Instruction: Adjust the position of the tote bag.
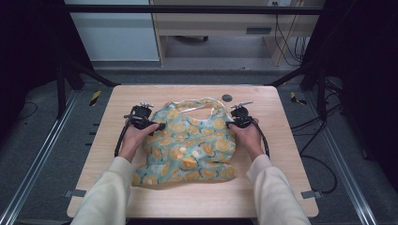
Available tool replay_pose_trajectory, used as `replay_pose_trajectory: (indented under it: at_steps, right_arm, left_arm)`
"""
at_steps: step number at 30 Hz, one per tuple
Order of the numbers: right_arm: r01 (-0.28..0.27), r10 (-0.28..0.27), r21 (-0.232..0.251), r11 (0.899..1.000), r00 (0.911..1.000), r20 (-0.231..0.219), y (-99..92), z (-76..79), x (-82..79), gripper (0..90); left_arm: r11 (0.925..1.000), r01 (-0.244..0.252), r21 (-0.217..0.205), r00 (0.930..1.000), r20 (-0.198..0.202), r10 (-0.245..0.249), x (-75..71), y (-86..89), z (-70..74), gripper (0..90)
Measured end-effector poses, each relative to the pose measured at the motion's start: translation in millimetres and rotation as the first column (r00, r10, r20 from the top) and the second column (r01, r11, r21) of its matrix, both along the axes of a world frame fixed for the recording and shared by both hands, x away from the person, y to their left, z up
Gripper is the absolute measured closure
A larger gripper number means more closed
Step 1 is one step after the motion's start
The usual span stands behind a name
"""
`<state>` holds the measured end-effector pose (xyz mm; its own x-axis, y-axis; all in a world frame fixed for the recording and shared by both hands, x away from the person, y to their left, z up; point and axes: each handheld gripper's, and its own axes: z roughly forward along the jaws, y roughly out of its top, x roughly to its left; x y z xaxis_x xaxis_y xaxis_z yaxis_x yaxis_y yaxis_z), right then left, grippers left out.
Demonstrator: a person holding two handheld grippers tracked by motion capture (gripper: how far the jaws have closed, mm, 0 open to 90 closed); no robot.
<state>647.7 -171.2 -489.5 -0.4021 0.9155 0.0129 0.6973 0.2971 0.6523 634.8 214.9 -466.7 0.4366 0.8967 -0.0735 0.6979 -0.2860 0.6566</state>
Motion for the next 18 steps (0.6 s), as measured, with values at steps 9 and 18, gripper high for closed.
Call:
replay_pose_trajectory:
  at_steps: [9,18]
  right_arm:
    - [-0.070,0.068,0.037,0.997,0.9964,0.051,1.9,8.2,-7.5,89.4]
    - [-0.110,0.105,0.062,0.992,0.9908,0.085,-0.7,22.6,-14.7,89.5]
  left_arm:
    - [0.9999,-0.009,0.014,1.0000,0.004,0.009,-2.0,1.6,0.0,19.8]
    - [0.9985,-0.034,0.043,0.9994,-0.002,0.034,-0.5,2.3,-3.1,16.5]
